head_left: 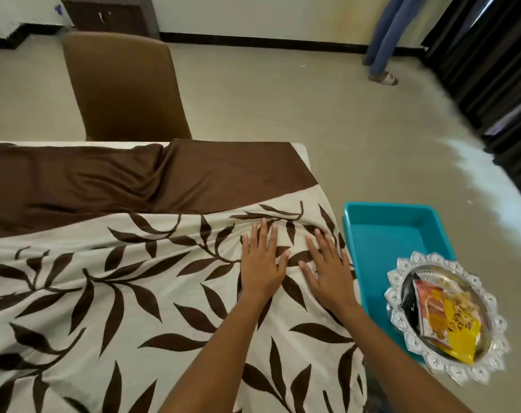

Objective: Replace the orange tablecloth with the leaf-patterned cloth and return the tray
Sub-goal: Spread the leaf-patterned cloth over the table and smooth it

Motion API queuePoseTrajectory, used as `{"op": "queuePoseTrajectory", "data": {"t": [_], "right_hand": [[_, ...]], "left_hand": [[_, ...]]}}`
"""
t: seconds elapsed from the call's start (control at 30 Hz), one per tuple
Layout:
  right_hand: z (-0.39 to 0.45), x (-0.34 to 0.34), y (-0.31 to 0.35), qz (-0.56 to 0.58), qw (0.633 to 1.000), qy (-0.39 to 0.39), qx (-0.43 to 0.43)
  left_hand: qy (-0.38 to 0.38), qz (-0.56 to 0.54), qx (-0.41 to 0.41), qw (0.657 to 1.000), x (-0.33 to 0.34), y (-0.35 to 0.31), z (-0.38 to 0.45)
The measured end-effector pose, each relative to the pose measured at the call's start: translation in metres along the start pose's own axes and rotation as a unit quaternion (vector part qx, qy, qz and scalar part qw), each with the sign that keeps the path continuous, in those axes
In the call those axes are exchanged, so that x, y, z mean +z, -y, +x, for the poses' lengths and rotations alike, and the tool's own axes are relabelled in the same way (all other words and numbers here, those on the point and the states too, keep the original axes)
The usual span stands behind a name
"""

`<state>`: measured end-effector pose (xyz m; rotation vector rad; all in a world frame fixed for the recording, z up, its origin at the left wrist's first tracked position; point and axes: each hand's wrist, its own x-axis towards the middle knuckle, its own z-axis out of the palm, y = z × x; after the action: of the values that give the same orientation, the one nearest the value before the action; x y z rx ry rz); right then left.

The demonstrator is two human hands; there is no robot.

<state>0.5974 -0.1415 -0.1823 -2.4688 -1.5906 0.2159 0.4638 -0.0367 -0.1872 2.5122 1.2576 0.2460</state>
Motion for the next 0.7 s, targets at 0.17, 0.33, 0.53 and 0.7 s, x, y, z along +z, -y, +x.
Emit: {"op": "queuePoseTrajectory", "data": {"t": [0.17, 0.33, 0.53, 0.7], "right_hand": [[0.032, -0.017, 0.012, 0.006, 0.983, -0.161, 0.083], [0.118, -0.02, 0.036, 0.132, 0.987, -0.09, 0.008], [0.196, 0.0, 0.047, 0.02, 0.996, 0.066, -0.06], [0.236, 0.006, 0.04, -0.014, 0.999, 0.022, -0.026]], "left_hand": [[-0.007, -0.014, 0.011, 1.0, 0.014, -0.017, 0.02], [-0.011, -0.014, 0.006, 1.0, 0.016, -0.015, 0.024], [-0.049, -0.048, -0.033, 0.997, 0.006, -0.02, 0.022], [-0.106, -0.068, -0.081, 0.989, -0.007, -0.015, 0.027]]}}
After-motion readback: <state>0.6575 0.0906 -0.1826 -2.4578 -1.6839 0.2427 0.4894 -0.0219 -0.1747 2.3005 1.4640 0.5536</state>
